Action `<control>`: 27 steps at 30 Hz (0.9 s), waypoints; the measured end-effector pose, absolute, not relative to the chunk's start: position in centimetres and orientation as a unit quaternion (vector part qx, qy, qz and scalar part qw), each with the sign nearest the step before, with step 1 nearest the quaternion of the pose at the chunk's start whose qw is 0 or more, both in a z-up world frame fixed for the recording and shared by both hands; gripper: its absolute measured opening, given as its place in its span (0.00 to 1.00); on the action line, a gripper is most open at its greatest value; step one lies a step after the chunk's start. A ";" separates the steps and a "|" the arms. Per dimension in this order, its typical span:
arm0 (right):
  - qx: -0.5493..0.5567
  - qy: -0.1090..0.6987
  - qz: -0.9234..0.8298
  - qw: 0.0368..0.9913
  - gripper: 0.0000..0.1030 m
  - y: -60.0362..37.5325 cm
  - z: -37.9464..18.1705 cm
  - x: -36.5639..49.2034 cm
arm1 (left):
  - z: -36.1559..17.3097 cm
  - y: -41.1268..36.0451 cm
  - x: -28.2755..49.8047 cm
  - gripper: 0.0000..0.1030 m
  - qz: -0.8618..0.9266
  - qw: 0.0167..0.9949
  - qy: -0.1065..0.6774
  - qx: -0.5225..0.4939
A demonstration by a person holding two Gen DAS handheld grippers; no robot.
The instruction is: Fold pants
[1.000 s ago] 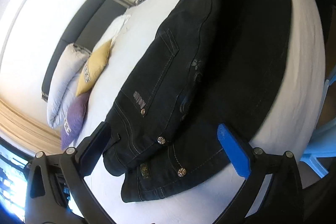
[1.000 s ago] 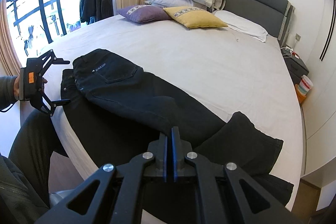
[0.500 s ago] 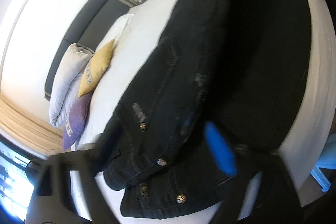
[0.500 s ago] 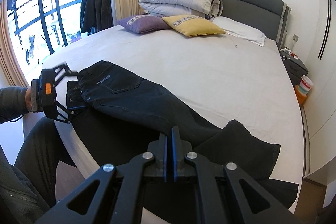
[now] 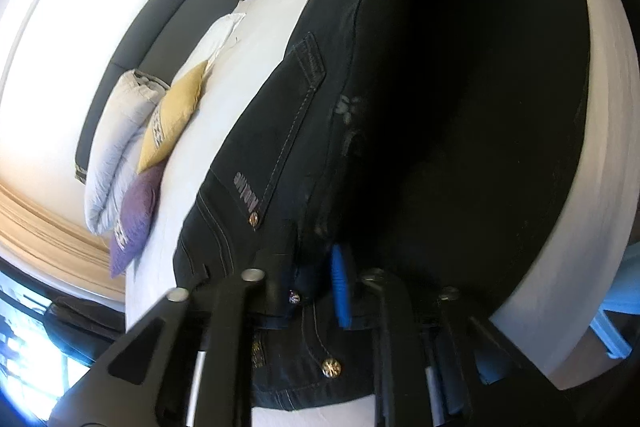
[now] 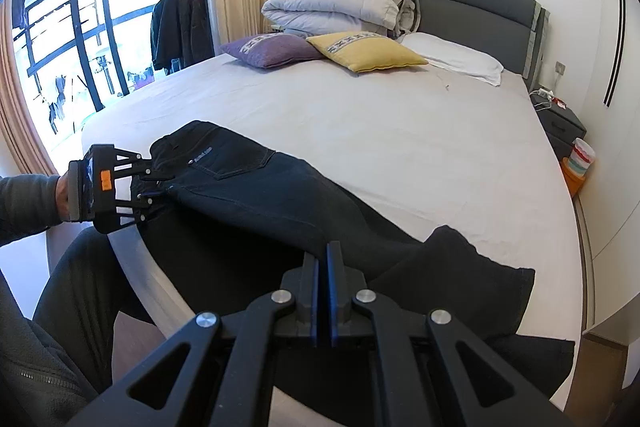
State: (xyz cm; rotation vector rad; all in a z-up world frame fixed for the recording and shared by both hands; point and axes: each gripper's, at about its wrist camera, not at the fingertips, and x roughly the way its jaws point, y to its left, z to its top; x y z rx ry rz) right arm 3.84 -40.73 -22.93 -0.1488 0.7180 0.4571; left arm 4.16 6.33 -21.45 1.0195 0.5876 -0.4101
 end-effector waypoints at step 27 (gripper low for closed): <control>-0.141 0.436 0.211 0.863 0.05 -41.8 -31.9 0.0 | -22.3 8.2 5.1 0.07 -0.215 0.802 0.274 0.486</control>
